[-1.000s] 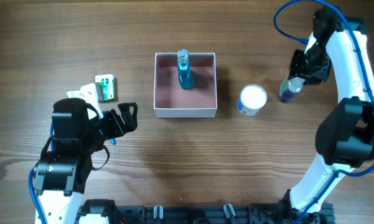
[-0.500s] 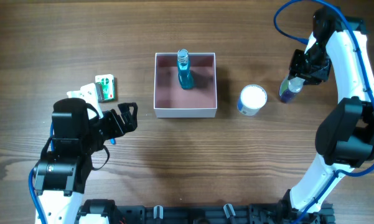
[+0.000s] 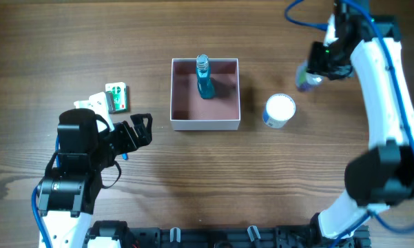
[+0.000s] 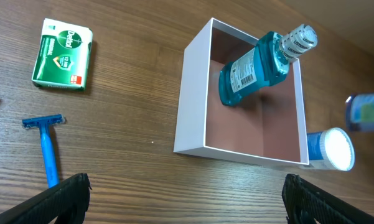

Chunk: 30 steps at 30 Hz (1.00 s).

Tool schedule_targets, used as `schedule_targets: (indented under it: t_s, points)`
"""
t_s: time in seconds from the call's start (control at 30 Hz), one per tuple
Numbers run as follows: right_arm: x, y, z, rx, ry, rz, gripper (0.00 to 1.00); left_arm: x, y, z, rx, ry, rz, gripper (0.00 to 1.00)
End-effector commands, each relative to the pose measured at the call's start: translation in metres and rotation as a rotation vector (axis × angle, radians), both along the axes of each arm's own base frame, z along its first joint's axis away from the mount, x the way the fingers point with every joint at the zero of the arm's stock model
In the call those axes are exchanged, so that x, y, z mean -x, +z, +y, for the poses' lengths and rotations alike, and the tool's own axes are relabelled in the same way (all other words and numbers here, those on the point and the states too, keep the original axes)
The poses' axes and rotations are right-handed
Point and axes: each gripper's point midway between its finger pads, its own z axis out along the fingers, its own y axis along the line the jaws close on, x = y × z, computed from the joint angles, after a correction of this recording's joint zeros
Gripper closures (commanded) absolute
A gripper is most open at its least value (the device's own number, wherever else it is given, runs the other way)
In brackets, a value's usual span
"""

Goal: Pack container
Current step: 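Carry the pump bottle into the box beside the mouthwash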

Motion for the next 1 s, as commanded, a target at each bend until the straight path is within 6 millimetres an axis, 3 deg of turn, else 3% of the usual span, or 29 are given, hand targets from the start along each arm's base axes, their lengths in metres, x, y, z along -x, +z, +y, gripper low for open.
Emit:
schedule_targets:
  t_s: [0.0,0.13,0.3,0.7,0.97]
  points:
    - [-0.001,0.068,0.058,-0.03,0.116,-0.221,0.96,-0.001,0.009,-0.005,0.015,-0.019,-0.019,0.0]
    - [-0.006,0.088,0.112,-0.095,0.169,-0.327,0.96,-0.001,0.009,-0.005,0.016,-0.019,-0.018,0.0]
    - [-0.008,0.09,0.169,-0.138,0.26,-0.378,0.96,-0.001,0.009,-0.005,0.015,-0.019,-0.018,0.0]
    - [-0.004,0.048,0.197,-0.128,0.13,-0.276,0.96,-0.001,0.009,-0.005,0.015,-0.019,-0.018,0.0]
    - [-0.013,0.001,0.202,-0.091,0.112,-0.18,0.96,0.0,0.008,-0.005,0.015,-0.019,-0.012,0.0]
